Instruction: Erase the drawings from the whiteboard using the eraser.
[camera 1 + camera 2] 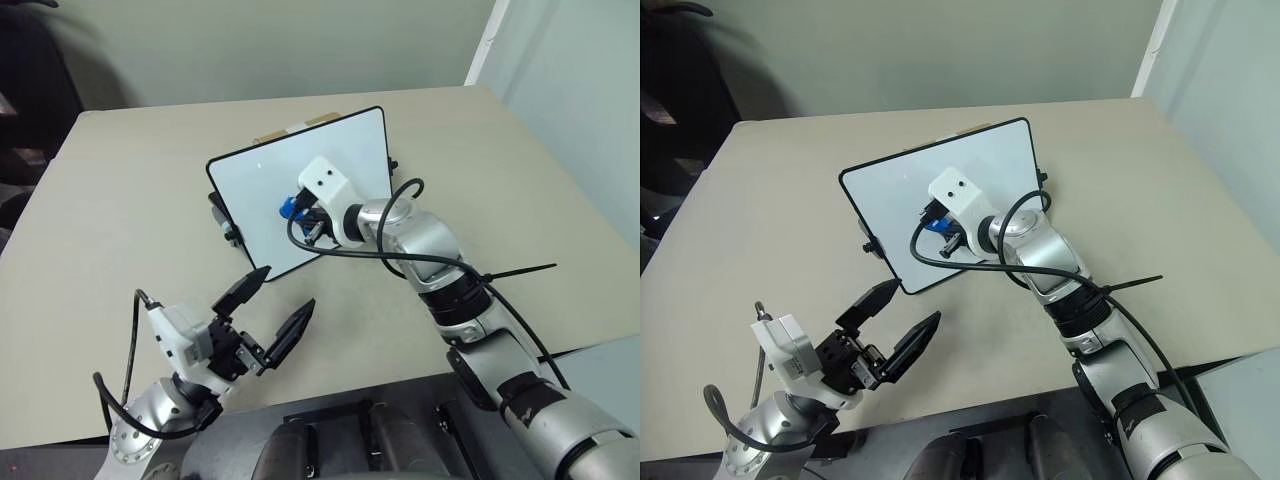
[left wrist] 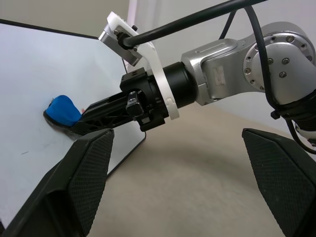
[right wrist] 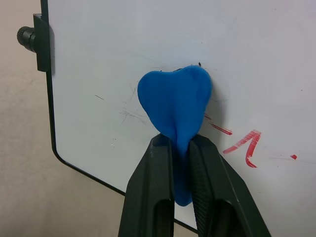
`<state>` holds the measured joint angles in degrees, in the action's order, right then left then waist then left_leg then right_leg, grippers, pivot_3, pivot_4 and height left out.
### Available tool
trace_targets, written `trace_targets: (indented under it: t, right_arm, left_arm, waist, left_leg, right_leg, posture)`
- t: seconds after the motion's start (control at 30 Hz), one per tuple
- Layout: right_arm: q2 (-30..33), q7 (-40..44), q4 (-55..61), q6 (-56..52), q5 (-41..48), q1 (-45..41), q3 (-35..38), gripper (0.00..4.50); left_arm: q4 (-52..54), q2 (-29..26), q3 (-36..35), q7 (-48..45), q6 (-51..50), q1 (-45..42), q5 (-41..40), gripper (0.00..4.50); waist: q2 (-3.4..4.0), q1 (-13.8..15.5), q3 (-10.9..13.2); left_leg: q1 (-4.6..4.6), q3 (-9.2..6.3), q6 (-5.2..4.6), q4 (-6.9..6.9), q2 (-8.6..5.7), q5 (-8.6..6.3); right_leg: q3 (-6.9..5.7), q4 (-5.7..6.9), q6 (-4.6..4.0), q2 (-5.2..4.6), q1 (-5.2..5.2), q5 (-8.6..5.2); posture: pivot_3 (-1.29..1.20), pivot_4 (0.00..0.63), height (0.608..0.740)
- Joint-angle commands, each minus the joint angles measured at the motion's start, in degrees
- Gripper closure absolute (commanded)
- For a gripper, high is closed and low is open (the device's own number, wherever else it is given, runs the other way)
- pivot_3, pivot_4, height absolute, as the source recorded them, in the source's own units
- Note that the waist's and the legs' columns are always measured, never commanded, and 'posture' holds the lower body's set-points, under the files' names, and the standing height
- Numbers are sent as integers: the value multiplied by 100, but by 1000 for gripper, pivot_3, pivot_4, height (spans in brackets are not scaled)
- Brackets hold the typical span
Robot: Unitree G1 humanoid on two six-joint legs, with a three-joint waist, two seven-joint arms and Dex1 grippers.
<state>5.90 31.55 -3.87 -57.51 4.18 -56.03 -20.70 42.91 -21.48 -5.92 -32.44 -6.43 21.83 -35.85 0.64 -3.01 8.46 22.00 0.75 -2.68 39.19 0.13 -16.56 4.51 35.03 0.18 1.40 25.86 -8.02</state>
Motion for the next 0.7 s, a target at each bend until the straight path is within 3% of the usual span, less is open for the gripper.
trace_targets:
  t: [0.03, 0.4, 0.7]
  right_arm:
    - [102, -121, -154, -62, -47, -76, 144, 4195]
    - [658, -420, -732, -360, -113, -180, 517, 4195]
    - [432, -253, -240, -167, 107, -307, 414, 4195]
  left_arm:
    - [199, -37, -66, -33, 97, -29, -53, 0]
    - [81, -54, -10, -78, 63, -161, -51, 0]
    - [50, -39, 25, -94, 50, -204, -17, 0]
  waist:
    - [0, 0, 0]
    - [-3, 55, -2]
    - [-3, 28, -2]
  left_leg:
    - [-2, 0, 0, 0, 0, 0]
    - [-9, -1, -11, 11, -1, 23]
    - [4, 0, -3, -1, 0, 29]
  right_leg:
    - [0, 1, 0, 0, -1, 0]
    - [1, 1, -14, -1, -6, 29]
    - [0, 2, -13, 0, -2, 32]
  posture:
    - [0, 150, 740]
    - [0, 150, 740]
    - [0, 150, 740]
